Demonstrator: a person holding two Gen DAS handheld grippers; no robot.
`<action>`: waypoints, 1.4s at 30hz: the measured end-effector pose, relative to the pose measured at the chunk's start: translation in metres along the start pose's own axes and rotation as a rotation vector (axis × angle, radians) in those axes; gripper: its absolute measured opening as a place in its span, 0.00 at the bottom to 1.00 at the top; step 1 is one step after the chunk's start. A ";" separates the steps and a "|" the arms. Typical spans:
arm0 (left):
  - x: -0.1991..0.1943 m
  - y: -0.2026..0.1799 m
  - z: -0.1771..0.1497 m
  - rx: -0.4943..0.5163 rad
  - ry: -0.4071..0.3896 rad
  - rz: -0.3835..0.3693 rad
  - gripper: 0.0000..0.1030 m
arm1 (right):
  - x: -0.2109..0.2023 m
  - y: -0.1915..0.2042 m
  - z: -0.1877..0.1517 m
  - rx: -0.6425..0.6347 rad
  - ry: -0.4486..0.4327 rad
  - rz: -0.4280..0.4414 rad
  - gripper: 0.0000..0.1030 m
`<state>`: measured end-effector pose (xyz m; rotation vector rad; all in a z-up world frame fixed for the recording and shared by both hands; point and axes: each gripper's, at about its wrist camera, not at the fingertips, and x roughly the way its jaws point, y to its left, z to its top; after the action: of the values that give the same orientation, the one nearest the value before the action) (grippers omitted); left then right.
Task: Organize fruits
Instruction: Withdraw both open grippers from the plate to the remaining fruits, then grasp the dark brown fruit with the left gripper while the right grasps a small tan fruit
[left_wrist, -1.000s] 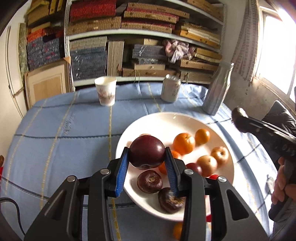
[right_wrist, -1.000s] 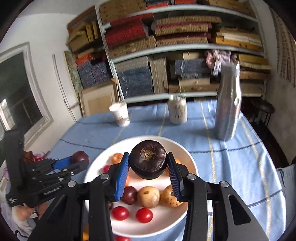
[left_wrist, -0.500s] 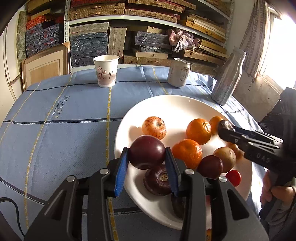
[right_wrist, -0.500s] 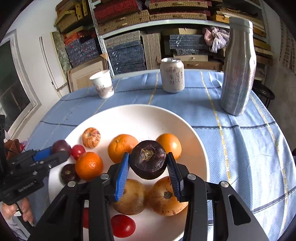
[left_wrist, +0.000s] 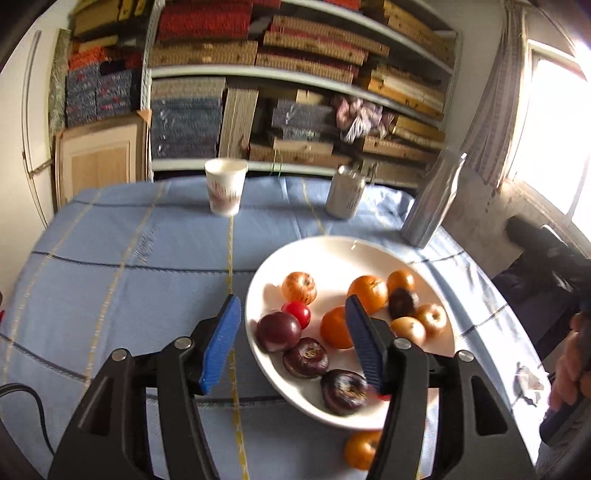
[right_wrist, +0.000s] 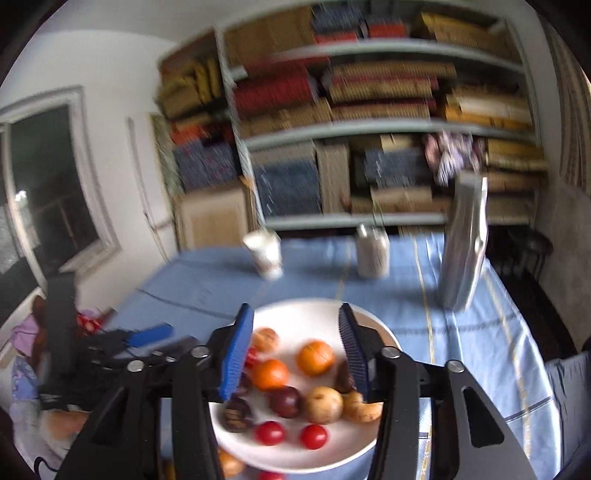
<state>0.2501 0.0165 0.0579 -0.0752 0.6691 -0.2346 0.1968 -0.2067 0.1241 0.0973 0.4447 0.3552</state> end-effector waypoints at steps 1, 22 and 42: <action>-0.010 -0.001 -0.001 0.004 -0.011 0.002 0.56 | -0.016 0.008 0.003 -0.014 -0.032 0.015 0.53; -0.104 -0.003 -0.122 0.065 0.000 0.110 0.77 | -0.090 0.051 -0.105 -0.019 0.044 0.137 0.60; -0.059 -0.002 -0.148 0.108 0.149 0.123 0.90 | -0.057 0.061 -0.159 -0.059 0.197 0.100 0.69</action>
<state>0.1129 0.0301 -0.0218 0.0875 0.8051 -0.1588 0.0603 -0.1679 0.0144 0.0267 0.6248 0.4785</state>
